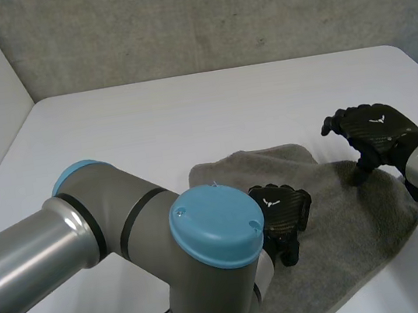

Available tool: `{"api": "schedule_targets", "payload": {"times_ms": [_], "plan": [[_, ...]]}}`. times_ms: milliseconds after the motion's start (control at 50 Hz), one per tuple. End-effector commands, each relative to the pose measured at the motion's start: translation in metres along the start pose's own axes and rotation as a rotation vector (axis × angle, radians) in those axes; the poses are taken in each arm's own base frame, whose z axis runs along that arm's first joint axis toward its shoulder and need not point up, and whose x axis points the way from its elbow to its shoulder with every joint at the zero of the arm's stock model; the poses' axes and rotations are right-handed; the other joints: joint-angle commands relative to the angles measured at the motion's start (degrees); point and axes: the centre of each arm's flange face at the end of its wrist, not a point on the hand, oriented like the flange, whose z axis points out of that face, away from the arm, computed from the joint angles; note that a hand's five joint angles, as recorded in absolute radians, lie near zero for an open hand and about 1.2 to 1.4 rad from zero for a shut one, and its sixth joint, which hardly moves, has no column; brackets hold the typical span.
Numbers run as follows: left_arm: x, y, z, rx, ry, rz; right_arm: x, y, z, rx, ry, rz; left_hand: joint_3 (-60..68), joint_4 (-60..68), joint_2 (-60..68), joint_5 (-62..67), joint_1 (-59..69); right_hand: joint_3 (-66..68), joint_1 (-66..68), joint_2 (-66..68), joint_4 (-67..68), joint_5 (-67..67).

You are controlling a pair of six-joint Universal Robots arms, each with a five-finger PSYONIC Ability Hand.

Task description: Fold the towel.

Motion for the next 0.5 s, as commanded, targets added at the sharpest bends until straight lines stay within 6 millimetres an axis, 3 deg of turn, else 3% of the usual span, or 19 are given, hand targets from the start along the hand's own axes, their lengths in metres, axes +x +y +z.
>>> {"api": "schedule_targets", "payload": {"times_ms": [20, 240, 380, 500], "plan": [[-0.017, -0.021, -0.019, 0.143, -0.044, 0.099, -0.024, -0.029, 0.006, 0.029, -0.070, -0.134, 1.09, 1.38, 0.95, -8.39, 1.29, 51.81, 50.97, 51.06, 51.84, 52.41], [-0.017, -0.022, -0.020, 0.143, -0.045, 0.098, -0.010, -0.026, 0.009, 0.022, -0.024, -0.185, 1.09, 1.38, 0.95, -8.39, 1.29, 51.81, 50.97, 51.06, 51.84, 52.41], [-0.019, -0.018, -0.021, 0.123, -0.049, 0.099, 0.017, -0.027, 0.014, 0.035, 0.075, -0.205, -0.42, -0.13, -0.56, -9.89, -0.22, 48.78, 47.95, 48.03, 48.82, 49.39], [-0.019, -0.010, -0.032, 0.073, -0.045, 0.104, 0.027, -0.027, 0.015, 0.036, 0.112, -0.203, -9.13, -8.84, -9.27, -18.60, -8.93, 16.54, 15.70, 15.79, 16.57, 17.14]]}}
